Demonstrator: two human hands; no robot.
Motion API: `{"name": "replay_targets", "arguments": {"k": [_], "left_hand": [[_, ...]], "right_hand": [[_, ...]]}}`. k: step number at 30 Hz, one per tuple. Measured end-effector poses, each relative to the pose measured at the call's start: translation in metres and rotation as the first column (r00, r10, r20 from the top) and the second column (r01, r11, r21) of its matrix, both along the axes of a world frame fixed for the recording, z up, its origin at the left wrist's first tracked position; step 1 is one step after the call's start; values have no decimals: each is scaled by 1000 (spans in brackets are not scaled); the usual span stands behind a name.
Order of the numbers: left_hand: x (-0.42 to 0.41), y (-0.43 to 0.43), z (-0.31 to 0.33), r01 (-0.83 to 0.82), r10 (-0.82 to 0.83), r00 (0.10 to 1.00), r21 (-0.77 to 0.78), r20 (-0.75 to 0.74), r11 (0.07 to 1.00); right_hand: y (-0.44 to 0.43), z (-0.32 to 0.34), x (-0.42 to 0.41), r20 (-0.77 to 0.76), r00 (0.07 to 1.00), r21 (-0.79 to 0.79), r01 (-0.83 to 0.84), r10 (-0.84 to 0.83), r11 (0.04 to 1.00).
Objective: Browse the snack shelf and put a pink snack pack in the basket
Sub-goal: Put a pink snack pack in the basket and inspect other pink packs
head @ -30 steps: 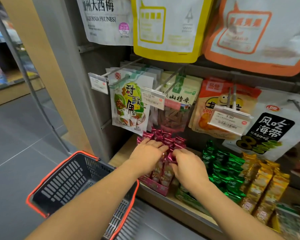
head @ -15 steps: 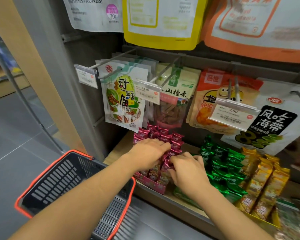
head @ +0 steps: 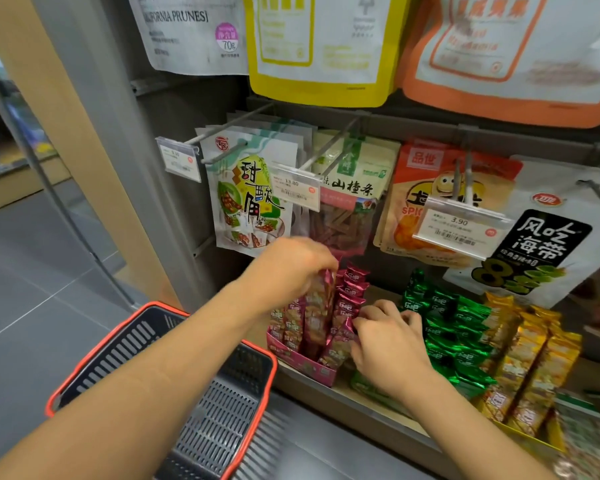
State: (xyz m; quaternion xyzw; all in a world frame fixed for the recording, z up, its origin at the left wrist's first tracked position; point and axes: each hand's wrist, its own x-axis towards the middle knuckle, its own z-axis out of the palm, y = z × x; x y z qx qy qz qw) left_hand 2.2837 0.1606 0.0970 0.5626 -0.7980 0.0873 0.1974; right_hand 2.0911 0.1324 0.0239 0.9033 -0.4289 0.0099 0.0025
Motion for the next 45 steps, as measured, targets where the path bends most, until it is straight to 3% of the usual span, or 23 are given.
{"name": "replay_targets", "arguments": {"k": [3,6,9,11,14,17,24,30,34,37,39,41,43,45], "left_hand": [[13,28,27,-151,117,967,-142,-225,978],[29,67,41,-391,287,849,-161,-444,906],[39,106,53,-561,388,641,-58,-662,826],[38,129,60,-598,393,540,-11,-744,802],[30,159,66,-613,376,424,45,-824,789],[22,180,69,-583,359,353,96,-864,806],[23,210,71,-346,351,154,282,-924,895],[33,217,68,-370,475,245,371,-845,851],[47,233,56,-397,533,362,391,-765,830],[62,254,39,-231,528,510,483,-679,844],[70,262,22,-200,525,642,539,-558,818],[79,262,-2,-347,541,793,521,-280,779],[88,261,-29,-429,530,844,489,-84,760],[99,261,-57,-445,552,831,516,-66,732]], "right_hand": [[4,9,-1,102,995,62,13,-19,998],[12,29,-3,428,901,295,-62,-74,954],[32,54,-4,606,772,626,-313,-193,714],[48,63,-5,656,717,666,-403,-235,628],[69,74,-9,708,660,598,-372,-250,710],[86,83,-17,692,690,558,-327,-210,763],[117,92,-24,687,717,414,-259,-113,872],[130,87,-13,676,735,375,-290,-46,880],[132,78,0,661,747,422,-297,-66,857],[133,66,12,639,767,451,-322,-49,833],[133,55,23,620,784,485,-346,-37,803],[132,41,35,593,805,529,-365,-26,766],[130,20,50,574,818,566,-380,-19,731],[127,-6,65,560,827,603,-368,-48,708]]}}
